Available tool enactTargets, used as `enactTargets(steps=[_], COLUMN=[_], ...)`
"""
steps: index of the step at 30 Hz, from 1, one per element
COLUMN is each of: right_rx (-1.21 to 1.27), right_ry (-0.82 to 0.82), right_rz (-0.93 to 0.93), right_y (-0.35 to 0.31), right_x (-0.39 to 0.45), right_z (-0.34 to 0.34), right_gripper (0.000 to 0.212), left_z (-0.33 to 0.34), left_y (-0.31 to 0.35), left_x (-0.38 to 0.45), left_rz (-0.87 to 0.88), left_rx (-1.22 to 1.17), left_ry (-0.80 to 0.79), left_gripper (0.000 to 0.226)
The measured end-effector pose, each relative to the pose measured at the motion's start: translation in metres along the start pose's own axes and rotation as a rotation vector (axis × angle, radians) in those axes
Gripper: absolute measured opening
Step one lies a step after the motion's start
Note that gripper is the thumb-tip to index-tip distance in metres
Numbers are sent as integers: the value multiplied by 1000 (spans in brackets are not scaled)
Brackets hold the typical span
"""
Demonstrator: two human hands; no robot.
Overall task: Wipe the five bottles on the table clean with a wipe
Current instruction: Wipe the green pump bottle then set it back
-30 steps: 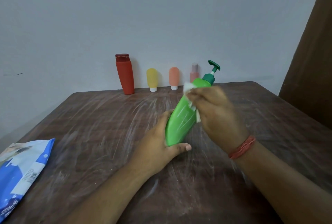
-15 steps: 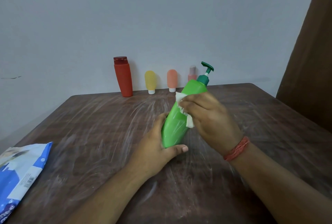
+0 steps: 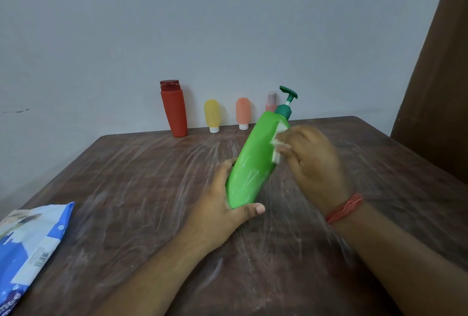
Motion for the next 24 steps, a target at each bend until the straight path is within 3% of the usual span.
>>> enactTargets(steps=[3,8,12,17,21,24], right_rx=[29,78,78,193,245,236], right_ry=[-65,92,14,165,42,59], right_rz=[-124,108,17,150,154,163], right_y=[-24,4,-20,-5,-21,-18], right_x=[-9,4,-6,4,-11,-3], right_z=[10,-7,5,-11,6,5], right_gripper=[15,17,18,17,24,27], left_z=[-2,-4,-7,3,1,2], left_y=[3,3,-5,-9,-12,-12], left_x=[0,-1,-1,-6,-4,-5], left_rz=[12,-17,-96,-158,-195,-203], left_rx=[-56,-155,-381,-513,-567,-578], left_ry=[9,-9,10,-92,-49,-64], left_gripper=[81,79,79,82,91,96])
Point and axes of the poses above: each hand's wrist, its own x-axis towards the middle knuckle, its own z-axis out of the palm, y = z × x, the point moved 7 cm from there along x, towards the middle knuckle
